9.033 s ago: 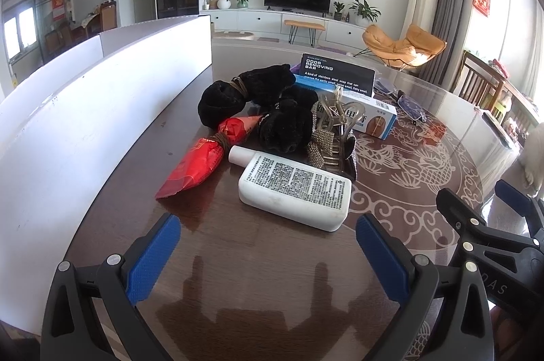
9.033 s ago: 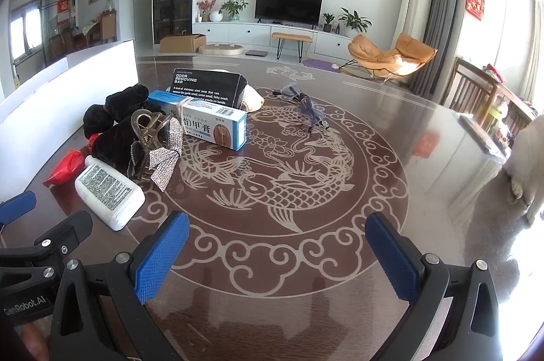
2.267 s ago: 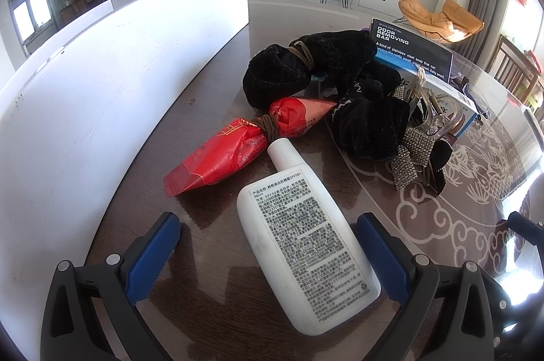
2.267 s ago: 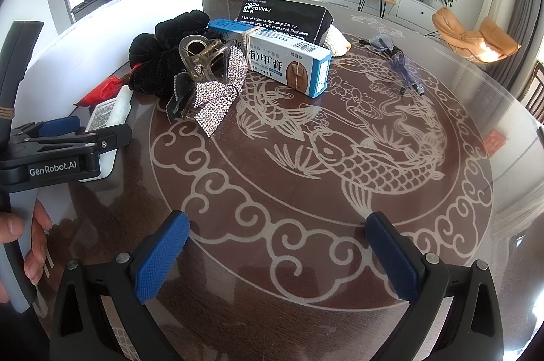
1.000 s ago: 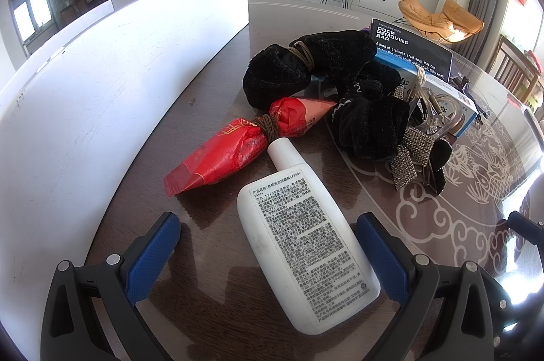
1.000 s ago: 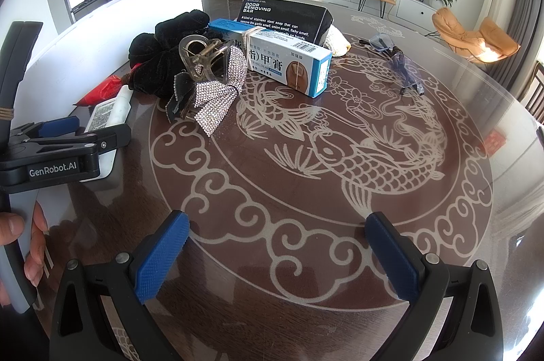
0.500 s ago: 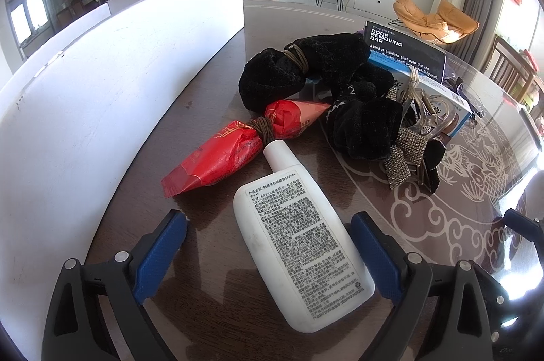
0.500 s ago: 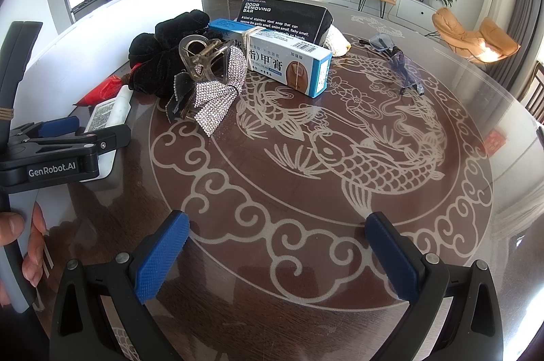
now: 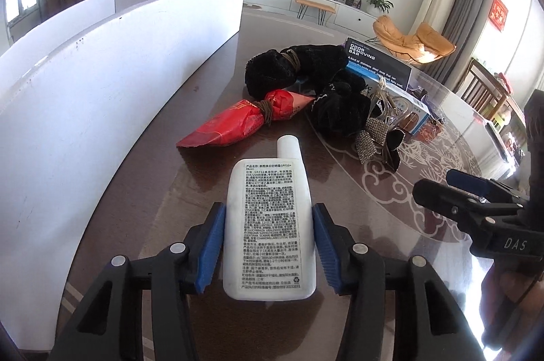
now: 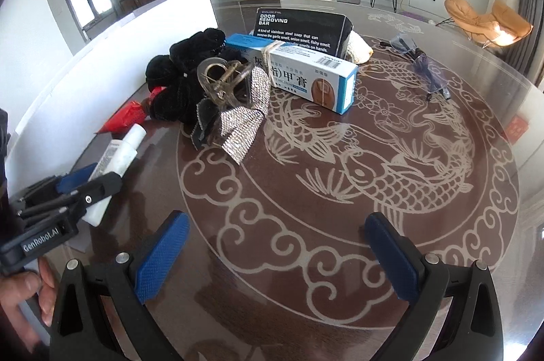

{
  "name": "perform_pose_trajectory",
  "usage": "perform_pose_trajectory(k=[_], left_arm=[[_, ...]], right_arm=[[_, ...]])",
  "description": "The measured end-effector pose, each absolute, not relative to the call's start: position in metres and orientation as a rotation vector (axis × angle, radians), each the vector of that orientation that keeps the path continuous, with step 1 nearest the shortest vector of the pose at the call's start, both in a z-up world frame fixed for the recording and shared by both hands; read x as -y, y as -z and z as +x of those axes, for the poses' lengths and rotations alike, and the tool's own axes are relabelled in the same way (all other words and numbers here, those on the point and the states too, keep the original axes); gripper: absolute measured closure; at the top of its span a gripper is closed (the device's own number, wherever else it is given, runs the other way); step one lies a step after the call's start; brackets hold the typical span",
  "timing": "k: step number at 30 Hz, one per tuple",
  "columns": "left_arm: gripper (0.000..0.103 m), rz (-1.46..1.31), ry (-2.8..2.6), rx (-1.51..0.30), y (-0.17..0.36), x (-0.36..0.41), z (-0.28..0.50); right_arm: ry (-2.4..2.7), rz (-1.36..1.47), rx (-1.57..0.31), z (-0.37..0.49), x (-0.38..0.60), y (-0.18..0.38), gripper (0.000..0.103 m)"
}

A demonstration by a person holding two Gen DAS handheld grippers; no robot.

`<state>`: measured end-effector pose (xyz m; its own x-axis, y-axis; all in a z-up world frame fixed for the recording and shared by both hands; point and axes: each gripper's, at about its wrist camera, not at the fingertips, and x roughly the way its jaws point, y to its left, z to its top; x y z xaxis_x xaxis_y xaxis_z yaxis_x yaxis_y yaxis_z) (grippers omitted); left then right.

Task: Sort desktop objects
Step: 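Close the left gripper on the lotion bottle while the right gripper grasps the rhinestone claw clip, then carry the bottle and the clip with both grippers over the cork-floored box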

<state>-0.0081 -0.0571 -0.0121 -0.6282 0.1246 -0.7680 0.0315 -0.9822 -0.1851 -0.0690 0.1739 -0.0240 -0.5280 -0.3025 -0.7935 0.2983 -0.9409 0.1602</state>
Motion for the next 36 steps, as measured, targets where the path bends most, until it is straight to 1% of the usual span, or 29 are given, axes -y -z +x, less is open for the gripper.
perform_pose_trajectory(k=[2,5,9,10,11,12,16,20,24,26,29,32,36], left_arm=[[0.052,-1.325,-2.773,0.310,0.013,0.061,-0.008],[0.052,-1.307,-2.774,0.355,0.013,0.067,-0.004],[0.052,-1.274,-2.772,0.395,0.011,0.070,-0.002],[0.052,-1.274,-2.771,0.391,0.011,0.069,-0.003],[0.052,-1.275,-2.770,0.388,0.011,0.067,-0.003],[0.052,-1.274,-2.770,0.384,0.011,0.066,-0.003],[0.052,-1.255,-2.769,0.379,0.010,0.062,-0.003],[0.052,-1.221,-2.742,0.416,0.004,0.060,0.001],[0.052,-1.130,-2.735,0.429,-0.020,0.057,0.020],[0.052,-1.079,-2.726,0.475,-0.038,0.061,0.029],[0.052,-0.998,-2.750,0.514,-0.071,0.083,0.040],[0.052,-0.937,-2.833,0.528,-0.100,0.123,0.046],[0.052,-0.974,-2.974,0.537,-0.117,0.194,0.038]], right_arm=[[2.457,1.273,0.021,-0.084,-0.157,0.017,0.000],[2.431,1.305,-0.071,-0.111,-0.125,0.020,0.001],[2.425,1.330,-0.161,-0.134,-0.103,0.029,0.013],[2.432,1.313,-0.195,-0.136,-0.101,0.029,0.018],[2.432,1.292,-0.230,-0.135,-0.099,0.029,0.032],[2.437,1.281,-0.256,-0.136,-0.101,0.029,0.049],[2.413,1.277,-0.181,-0.124,-0.123,0.023,0.049],[2.406,1.291,-0.112,-0.096,-0.153,0.017,0.050],[2.416,1.268,0.003,-0.076,-0.180,-0.004,0.050],[2.422,1.235,0.030,-0.072,-0.182,-0.020,0.050],[2.409,1.168,0.038,-0.070,-0.165,-0.048,0.050],[2.363,1.083,0.028,-0.072,-0.127,-0.078,0.050],[2.266,0.963,-0.003,-0.077,-0.045,-0.110,0.050]])
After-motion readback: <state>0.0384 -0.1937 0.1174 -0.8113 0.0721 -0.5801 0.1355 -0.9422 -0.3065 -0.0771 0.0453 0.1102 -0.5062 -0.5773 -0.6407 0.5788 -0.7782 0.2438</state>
